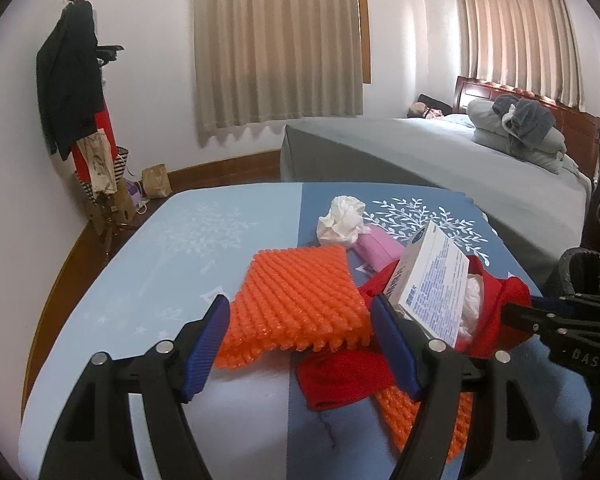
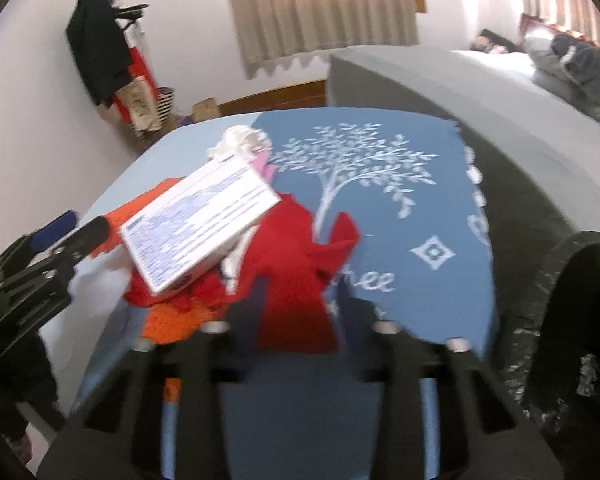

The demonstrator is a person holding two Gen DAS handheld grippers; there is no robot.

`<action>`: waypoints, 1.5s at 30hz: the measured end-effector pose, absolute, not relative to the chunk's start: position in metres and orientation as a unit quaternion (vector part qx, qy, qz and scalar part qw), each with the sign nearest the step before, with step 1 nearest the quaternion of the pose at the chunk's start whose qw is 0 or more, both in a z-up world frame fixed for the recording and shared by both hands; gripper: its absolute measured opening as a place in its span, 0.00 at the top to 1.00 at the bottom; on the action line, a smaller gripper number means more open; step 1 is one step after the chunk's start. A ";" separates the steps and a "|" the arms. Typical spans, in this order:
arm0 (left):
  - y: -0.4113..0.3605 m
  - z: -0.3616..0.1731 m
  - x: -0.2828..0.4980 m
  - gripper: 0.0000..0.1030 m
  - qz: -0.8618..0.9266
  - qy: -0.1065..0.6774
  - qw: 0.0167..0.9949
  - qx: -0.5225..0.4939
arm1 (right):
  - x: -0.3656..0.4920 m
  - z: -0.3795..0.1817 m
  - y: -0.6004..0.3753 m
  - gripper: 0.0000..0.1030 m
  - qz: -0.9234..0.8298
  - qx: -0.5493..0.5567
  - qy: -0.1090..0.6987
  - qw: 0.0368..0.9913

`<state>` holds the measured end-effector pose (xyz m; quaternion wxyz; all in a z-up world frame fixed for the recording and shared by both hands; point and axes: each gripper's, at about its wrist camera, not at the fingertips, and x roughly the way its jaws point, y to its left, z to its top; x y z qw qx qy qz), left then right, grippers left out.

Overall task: Collect trash
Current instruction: 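Grasp the orange mesh net with the left tool while the right tool grasps the red cloth, then drop the orange net and red cloth into the bin with both tools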

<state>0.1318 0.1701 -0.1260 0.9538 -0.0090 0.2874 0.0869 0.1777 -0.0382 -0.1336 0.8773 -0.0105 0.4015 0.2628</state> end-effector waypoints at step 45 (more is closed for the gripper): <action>0.142 -0.062 0.104 0.87 0.002 0.245 0.969 -0.046 | 0.149 -0.030 -0.101 0.93 0.274 0.028 0.302 0.913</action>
